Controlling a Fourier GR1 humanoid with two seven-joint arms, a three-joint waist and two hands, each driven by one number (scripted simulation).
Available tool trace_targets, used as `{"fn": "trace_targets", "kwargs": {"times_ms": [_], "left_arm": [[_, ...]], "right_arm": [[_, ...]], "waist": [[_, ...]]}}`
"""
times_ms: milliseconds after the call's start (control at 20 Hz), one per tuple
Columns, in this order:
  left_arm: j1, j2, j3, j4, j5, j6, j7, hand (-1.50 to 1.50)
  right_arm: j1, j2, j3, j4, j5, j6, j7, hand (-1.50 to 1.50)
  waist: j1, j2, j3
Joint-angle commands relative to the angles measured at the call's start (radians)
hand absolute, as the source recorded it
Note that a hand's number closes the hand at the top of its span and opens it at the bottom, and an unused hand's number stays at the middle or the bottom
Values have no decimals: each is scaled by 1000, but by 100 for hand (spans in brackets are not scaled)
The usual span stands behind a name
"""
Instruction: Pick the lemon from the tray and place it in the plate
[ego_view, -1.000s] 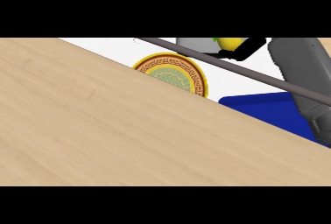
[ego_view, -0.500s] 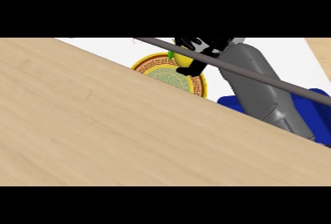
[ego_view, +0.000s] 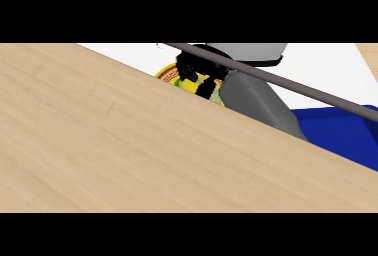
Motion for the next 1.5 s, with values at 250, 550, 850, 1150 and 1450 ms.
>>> {"fn": "trace_targets", "kwargs": {"times_ms": [250, 550, 850, 1150, 1450], "left_arm": [[-73, 3, -11, 11, -2, -33, 51, 0], [-51, -27, -31, -24, -28, -5, 58, 0], [-34, -14, -2, 7, -28, 1, -4, 0], [-36, -42, -15, 12, -31, 9, -3, 0], [-19, -10, 2, -36, -4, -32, -13, 0]], "right_arm": [[37, 16, 113, 101, -181, -90, 111, -150], [0, 16, -38, 95, -321, -107, 46, -150], [-41, -44, -192, 136, -417, -166, 80, -150], [34, -148, -308, 161, -534, -5, -26, -150], [77, -324, -350, 207, -557, 154, -146, -150]], "waist": [[30, 8, -4], [12, 7, -3], [5, 16, -3], [-1, 18, -2], [32, 27, 0]]}}
